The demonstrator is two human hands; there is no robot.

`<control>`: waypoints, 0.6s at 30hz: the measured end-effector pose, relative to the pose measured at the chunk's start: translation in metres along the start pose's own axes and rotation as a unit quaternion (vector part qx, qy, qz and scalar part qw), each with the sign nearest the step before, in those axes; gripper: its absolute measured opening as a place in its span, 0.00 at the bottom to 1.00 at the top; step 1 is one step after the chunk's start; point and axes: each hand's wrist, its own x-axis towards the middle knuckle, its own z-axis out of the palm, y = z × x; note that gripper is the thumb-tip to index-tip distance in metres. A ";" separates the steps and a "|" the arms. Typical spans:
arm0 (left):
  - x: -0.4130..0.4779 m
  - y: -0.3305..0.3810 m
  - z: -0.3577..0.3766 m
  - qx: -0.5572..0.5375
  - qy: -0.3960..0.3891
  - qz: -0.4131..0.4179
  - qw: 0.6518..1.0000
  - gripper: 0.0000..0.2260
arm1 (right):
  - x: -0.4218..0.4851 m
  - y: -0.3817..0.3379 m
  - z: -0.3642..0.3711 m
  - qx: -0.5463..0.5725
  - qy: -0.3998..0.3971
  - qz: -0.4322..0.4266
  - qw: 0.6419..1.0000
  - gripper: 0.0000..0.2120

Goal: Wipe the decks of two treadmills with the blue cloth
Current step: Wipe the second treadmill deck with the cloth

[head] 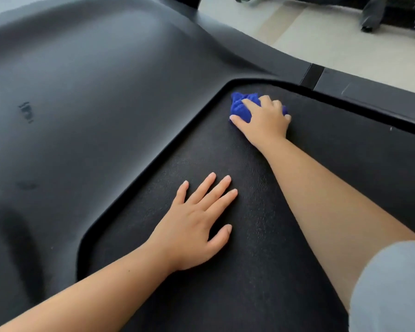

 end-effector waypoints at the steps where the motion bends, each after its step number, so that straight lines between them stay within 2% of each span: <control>1: 0.000 0.000 0.000 0.000 -0.006 -0.004 1.000 0.29 | -0.012 -0.002 0.001 -0.004 0.006 -0.012 1.000 0.28; 6: -0.001 0.001 0.001 0.017 -0.001 -0.004 1.000 0.31 | -0.078 0.002 -0.004 -0.006 0.016 -0.038 0.999 0.28; 9: -0.001 0.003 -0.001 0.028 -0.008 -0.010 1.000 0.26 | -0.118 0.005 -0.007 0.001 0.023 -0.021 1.000 0.27; 12: -0.002 0.005 -0.003 0.036 -0.008 -0.016 0.999 0.25 | -0.150 0.005 -0.011 0.000 0.027 0.000 1.000 0.27; 18: -0.002 0.002 0.002 0.035 0.001 -0.016 0.999 0.28 | -0.136 0.005 -0.008 -0.005 0.026 -0.023 0.999 0.26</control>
